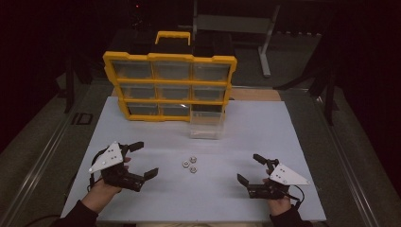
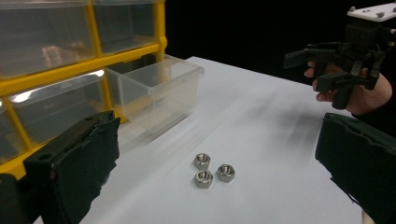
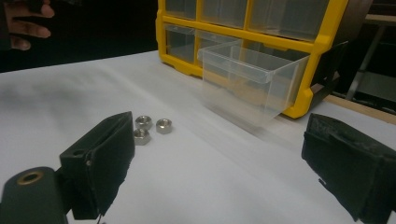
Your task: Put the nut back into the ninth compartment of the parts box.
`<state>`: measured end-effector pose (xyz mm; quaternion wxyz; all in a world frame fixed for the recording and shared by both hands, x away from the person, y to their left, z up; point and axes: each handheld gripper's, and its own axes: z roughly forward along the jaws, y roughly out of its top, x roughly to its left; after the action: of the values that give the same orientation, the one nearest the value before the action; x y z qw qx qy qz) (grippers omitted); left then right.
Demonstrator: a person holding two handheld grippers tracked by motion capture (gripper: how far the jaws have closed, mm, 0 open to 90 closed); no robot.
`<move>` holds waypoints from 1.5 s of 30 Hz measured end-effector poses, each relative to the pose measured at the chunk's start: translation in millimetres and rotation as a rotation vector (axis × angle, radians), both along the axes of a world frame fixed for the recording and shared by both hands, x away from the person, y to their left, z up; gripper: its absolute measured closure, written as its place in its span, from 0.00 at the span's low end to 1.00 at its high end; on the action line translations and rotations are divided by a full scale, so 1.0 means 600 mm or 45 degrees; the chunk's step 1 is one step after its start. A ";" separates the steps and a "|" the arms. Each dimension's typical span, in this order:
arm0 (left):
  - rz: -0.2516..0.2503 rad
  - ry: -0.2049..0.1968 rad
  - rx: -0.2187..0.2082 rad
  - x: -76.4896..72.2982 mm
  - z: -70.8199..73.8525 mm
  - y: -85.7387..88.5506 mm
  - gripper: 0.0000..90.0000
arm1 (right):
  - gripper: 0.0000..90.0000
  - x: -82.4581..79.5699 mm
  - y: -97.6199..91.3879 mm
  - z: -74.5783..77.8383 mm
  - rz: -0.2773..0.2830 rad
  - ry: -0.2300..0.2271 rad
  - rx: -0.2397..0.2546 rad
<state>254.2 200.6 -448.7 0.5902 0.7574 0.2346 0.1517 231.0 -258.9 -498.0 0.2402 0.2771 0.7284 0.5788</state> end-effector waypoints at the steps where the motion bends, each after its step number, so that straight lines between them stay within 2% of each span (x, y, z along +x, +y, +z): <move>1: -0.002 -0.001 0.007 0.002 0.001 -0.003 0.00 | 0.11 0.000 0.000 0.000 0.003 0.006 0.005; 4: -0.017 0.009 0.013 0.012 0.005 -0.015 0.00 | 0.11 0.000 0.001 -0.001 0.011 0.013 0.008; 11: -0.064 0.021 0.064 0.033 0.011 -0.044 0.00 | 0.11 0.002 0.001 -0.002 0.015 0.021 0.007; 20: -0.122 0.038 0.113 0.052 -0.004 -0.077 0.00 | 0.11 0.003 0.001 -0.002 0.023 0.029 0.009; 21: -0.123 0.065 0.123 0.059 -0.010 -0.084 0.00 | 0.11 0.002 0.001 -0.002 0.021 0.028 0.007; 24: -0.096 0.080 0.130 0.068 -0.016 -0.090 0.04 | 0.11 0.003 0.000 -0.002 0.016 0.029 0.013; 28: -0.077 0.178 0.174 0.081 -0.026 -0.101 0.04 | 0.11 0.004 -0.001 -0.003 0.020 0.033 0.014; 30: -0.068 0.225 0.185 0.088 -0.032 -0.106 0.08 | 0.11 0.005 0.000 -0.004 0.021 0.032 0.010; 32: -0.066 0.231 0.192 0.090 -0.036 -0.108 0.09 | 0.11 0.005 0.000 -0.004 0.022 0.034 0.010; 35: -0.127 0.229 0.186 0.095 -0.049 -0.115 0.09 | 0.11 0.005 0.001 -0.003 0.025 0.034 0.010; 38: -0.121 0.227 0.192 0.097 -0.056 -0.120 0.09 | 0.11 0.006 0.002 -0.004 0.031 0.037 0.009; 45: -0.137 0.271 0.275 0.107 -0.092 -0.134 0.20 | 0.11 0.007 0.003 -0.004 0.042 0.039 0.008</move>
<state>318.3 120.4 -503.8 0.4845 0.8396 0.2373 0.0630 235.0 -256.9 -500.4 0.2185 0.2744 0.7347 0.5807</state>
